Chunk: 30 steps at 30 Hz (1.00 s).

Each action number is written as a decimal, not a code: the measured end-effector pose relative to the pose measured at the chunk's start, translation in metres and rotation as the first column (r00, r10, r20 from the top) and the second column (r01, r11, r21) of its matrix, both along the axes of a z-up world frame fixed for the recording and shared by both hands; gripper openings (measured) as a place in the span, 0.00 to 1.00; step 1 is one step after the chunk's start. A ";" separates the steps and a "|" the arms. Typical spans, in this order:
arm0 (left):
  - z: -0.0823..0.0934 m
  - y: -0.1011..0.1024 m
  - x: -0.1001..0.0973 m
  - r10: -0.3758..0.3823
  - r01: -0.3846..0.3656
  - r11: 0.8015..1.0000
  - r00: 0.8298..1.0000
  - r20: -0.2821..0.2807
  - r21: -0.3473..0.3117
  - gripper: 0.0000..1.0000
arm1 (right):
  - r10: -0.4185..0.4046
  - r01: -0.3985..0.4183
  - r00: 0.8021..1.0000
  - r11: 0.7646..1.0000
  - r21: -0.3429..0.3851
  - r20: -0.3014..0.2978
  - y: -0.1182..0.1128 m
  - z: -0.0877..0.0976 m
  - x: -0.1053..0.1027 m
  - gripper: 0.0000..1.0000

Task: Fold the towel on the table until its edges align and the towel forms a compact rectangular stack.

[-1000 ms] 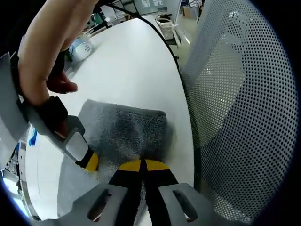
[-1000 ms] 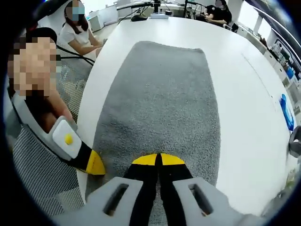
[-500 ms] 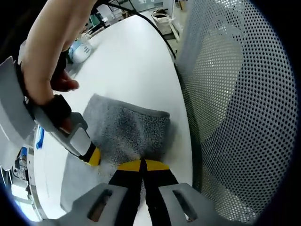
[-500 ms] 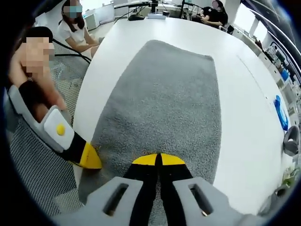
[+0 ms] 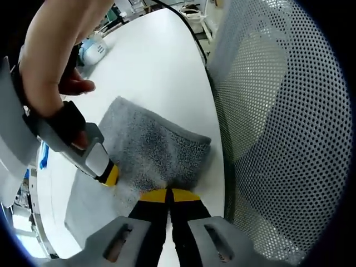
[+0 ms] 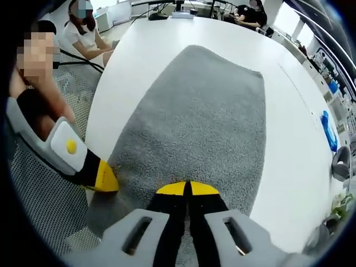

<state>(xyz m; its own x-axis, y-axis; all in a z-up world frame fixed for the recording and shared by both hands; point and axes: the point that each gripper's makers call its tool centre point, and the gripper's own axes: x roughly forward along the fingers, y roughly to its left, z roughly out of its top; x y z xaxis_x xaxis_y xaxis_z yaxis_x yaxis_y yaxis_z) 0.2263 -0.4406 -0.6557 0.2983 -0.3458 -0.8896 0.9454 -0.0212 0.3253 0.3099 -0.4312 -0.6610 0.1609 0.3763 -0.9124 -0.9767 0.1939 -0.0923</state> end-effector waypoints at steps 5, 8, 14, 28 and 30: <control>0.000 0.007 0.001 0.012 -0.012 1.000 1.000 -0.003 0.023 0.01 | -0.037 0.037 0.999 0.999 0.029 0.010 -0.001 0.000 -0.001 0.00; 0.000 0.012 0.003 0.027 -0.027 0.999 1.000 -0.006 0.034 0.01 | -0.061 0.060 0.998 0.997 0.052 0.027 -0.001 0.000 -0.002 0.00; -0.001 0.018 0.004 0.034 -0.034 0.998 0.999 -0.007 0.056 0.01 | -0.077 0.074 0.996 0.995 0.066 0.040 0.000 0.001 -0.002 0.00; 0.000 0.033 0.008 0.085 -0.084 0.994 0.996 -0.009 0.068 0.01 | -0.092 0.090 0.995 0.993 0.082 0.028 0.000 0.001 -0.003 0.00; 0.000 0.035 0.009 0.096 -0.095 0.994 0.995 -0.013 0.059 0.01 | -0.095 0.092 0.995 0.992 0.084 0.027 0.000 0.001 -0.004 0.00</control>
